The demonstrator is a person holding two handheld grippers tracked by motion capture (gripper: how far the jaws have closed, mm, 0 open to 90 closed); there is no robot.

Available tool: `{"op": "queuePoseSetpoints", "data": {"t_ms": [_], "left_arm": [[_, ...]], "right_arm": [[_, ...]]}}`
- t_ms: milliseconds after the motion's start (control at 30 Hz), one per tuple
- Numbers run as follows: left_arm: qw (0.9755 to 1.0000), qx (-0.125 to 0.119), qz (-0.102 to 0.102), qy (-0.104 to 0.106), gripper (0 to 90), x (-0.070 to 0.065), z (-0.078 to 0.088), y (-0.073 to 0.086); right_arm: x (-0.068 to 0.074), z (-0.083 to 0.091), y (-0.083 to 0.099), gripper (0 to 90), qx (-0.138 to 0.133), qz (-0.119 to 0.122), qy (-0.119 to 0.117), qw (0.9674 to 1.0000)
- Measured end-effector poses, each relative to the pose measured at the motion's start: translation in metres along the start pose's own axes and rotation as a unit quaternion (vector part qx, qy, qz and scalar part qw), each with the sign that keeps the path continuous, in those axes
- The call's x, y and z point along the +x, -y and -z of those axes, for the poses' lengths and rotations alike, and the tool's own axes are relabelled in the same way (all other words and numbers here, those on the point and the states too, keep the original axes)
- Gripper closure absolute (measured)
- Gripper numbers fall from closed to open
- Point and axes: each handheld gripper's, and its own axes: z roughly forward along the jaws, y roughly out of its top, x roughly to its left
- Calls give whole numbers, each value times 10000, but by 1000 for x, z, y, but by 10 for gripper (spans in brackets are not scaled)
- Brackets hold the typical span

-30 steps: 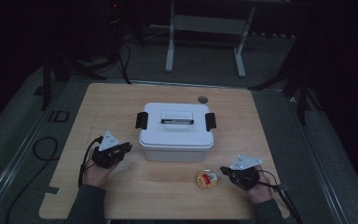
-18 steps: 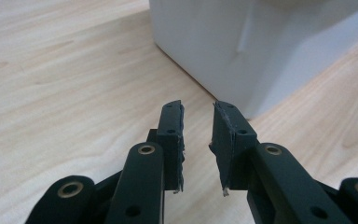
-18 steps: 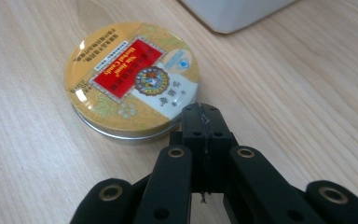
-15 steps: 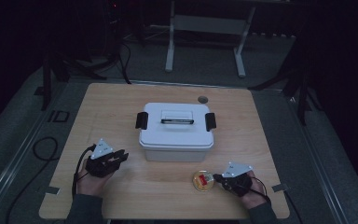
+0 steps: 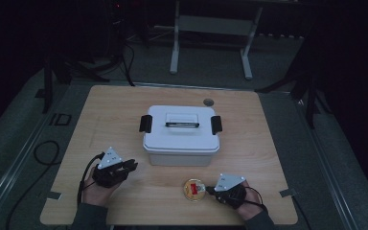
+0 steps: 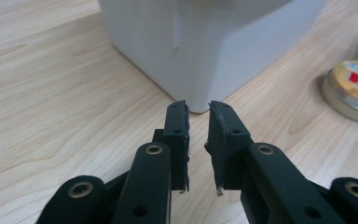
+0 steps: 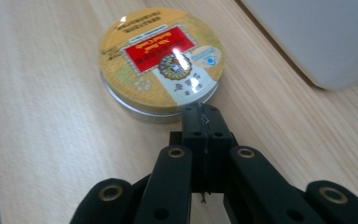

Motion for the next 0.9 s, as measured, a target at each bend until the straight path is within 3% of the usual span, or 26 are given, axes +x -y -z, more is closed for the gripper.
{"op": "queuePoseSetpoints", "data": {"t_ms": [300, 533, 900], "left_arm": [[9991, 138, -289, 281, 887, -16, -6, -9], [9979, 218, -448, 417, 898, -26, -12, -12], [9916, 464, -830, 874, 900, -59, -35, -22]], "right_arm": [[8, -13, -14, 900, -46, 170, -154, 9997], [16, -25, -28, 900, -91, 326, -259, 9991], [29, -43, -48, 890, -272, 496, -408, 9976]]}}
